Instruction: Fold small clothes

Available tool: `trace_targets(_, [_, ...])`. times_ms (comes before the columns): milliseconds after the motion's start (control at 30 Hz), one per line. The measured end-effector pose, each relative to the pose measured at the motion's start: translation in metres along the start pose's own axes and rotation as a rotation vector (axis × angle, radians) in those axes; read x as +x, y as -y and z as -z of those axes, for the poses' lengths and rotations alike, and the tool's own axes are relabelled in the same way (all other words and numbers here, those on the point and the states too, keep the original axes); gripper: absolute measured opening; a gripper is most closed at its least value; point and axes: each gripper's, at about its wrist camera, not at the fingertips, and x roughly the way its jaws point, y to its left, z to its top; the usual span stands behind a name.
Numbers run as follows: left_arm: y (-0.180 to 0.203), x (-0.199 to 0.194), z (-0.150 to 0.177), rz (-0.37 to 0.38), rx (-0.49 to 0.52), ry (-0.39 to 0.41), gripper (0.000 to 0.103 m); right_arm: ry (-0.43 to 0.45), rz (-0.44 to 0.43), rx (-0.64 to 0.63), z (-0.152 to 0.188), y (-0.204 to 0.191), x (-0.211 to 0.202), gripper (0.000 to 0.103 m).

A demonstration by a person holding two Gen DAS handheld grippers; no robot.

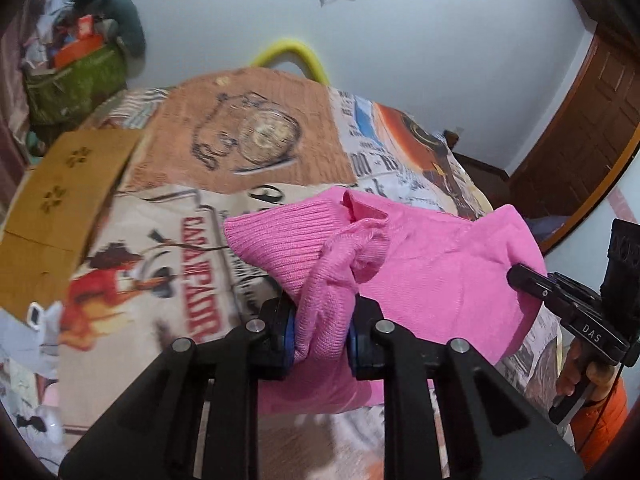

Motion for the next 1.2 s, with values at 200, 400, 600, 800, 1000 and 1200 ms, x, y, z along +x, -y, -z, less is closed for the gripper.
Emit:
trace_targets(200, [-0.041, -0.027, 0.015, -0.047, -0.041, -0.012, 0.02, -0.021, -0.05, -0.031, -0.001, -0.042, 0.017, 0.008])
trace_targets(400, [-0.084, -0.018, 0.037, -0.079, -0.095, -0.103, 0.02, -0.107, -0.08, -0.033, 0.012, -0.067, 0.052, 0.008])
trace_targets(600, [-0.116, 0.026, 0.058, -0.083, -0.159, -0.217, 0.021, -0.206, -0.064, -0.029, 0.028, -0.067, 0.092, 0.008])
trace_targets(800, [-0.133, 0.059, 0.064, -0.116, -0.194, -0.256, 0.034, -0.259, -0.033, 0.007, 0.041, -0.048, 0.114, 0.008])
trace_targets(1000, [-0.144, 0.06, 0.069, -0.172, -0.177, -0.23, 0.046, -0.293, -0.009, -0.007, 0.05, -0.042, 0.12, 0.009])
trace_targets(1200, [-0.148, 0.031, 0.062, -0.231, -0.12, -0.164, 0.049, -0.281, 0.023, -0.047, 0.046, -0.043, 0.104, 0.022])
